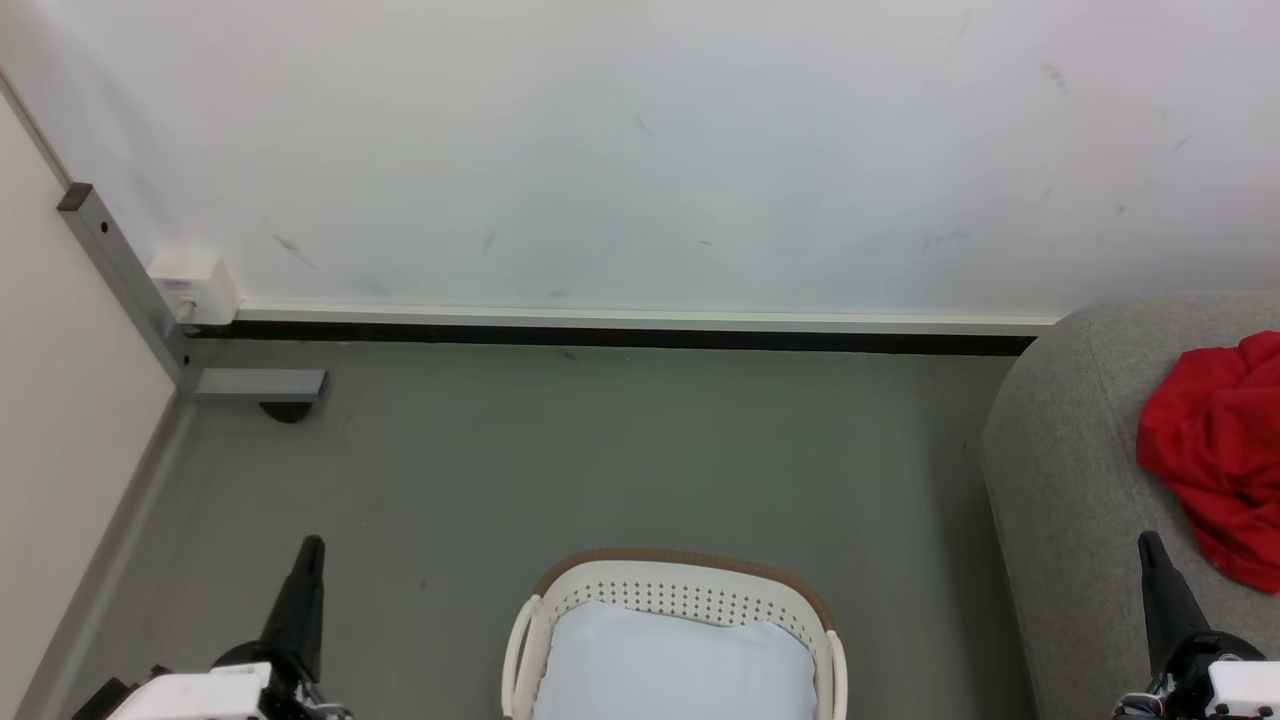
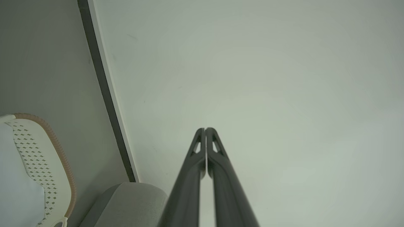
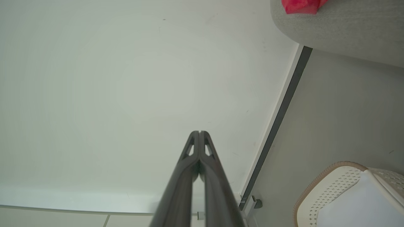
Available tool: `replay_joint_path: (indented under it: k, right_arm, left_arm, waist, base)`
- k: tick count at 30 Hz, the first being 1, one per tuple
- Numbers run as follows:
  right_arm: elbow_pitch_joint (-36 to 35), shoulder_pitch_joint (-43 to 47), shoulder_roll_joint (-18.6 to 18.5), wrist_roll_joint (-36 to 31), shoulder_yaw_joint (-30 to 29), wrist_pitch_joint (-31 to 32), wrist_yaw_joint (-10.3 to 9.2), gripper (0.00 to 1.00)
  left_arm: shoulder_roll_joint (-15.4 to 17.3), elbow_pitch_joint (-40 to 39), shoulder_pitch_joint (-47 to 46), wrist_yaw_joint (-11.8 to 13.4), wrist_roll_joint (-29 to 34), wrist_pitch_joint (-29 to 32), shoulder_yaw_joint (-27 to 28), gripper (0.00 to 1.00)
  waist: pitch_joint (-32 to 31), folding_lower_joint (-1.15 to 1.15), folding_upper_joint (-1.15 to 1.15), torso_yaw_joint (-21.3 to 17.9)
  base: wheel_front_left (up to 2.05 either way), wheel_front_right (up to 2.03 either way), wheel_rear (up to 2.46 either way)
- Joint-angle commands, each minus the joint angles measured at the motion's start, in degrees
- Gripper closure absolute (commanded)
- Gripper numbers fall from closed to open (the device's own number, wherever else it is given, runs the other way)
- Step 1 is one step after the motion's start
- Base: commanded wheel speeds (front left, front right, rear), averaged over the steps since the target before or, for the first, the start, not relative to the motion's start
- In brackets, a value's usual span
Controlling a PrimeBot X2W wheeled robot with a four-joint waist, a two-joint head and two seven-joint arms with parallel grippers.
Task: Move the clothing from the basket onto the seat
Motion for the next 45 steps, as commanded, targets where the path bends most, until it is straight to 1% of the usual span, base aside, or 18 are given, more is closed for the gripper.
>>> replay_joint_path:
  k: [1,45]
  right_arm:
    - [0.1,-0.7,0.1,0.0,-0.2,0.2,-0.12,1.0]
    - [0.1,-0.7,0.3,-0.4,-0.5,0.3,-0.11,1.0]
  left_arm:
    - [0.1,0.0,-0.5,0.0,-0.7,0.2,0.1,1.0]
    - [0.1,0.0,-0.5,0.0,-0.8,0.2,0.0,1.0]
  waist:
    - [0.0,0.0,0.0,0.0]
    - [0.0,0.0,0.0,0.0]
  base:
    - [0.0,0.0,0.0]
    - [0.0,0.0,0.0]
